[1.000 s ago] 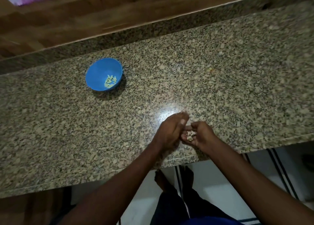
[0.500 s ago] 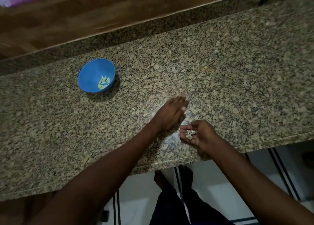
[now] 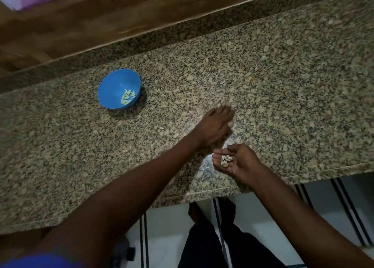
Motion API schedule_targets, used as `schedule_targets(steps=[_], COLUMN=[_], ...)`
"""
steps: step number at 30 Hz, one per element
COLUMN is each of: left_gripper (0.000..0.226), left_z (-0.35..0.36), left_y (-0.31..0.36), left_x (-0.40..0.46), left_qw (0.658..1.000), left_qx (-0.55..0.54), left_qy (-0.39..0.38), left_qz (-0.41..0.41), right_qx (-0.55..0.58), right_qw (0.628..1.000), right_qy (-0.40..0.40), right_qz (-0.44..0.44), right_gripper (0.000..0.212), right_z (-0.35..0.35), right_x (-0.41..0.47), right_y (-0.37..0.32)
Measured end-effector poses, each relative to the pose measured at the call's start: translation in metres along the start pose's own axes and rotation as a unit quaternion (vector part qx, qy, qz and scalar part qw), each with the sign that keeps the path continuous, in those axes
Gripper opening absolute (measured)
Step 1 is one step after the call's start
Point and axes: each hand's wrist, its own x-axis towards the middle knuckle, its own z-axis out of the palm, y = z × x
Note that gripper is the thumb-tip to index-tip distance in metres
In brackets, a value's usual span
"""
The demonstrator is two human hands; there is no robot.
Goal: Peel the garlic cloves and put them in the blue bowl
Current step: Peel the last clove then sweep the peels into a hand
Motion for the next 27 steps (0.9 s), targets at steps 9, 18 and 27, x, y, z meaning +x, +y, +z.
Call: schedule_targets(steps=[9, 18, 27], left_gripper=[0.044, 0.060, 0.057], left_z=[-0.019, 0.037, 0.017], left_y=[0.028, 0.054, 0.034], left_x=[-0.088, -0.040, -0.173], left_qw=[0.959, 0.996, 0.999], left_qx=[-0.248, 0.023, 0.007], left_qy=[0.098, -0.029, 0.050], left_qz=[-0.092, 0.078, 0.002], right_qx=[-0.025, 0.048, 0.098], right_qw=[0.997, 0.984, 0.983], right_qy=[-0.066, -0.157, -0.144], right_qz=[0.034, 0.075, 0.060], right_gripper=[0.047, 0.050, 0.053], right_z=[-0.028, -0.037, -0.066], right_x=[-0.023, -0.025, -0.013], right_y=[0.054, 0.111, 0.151])
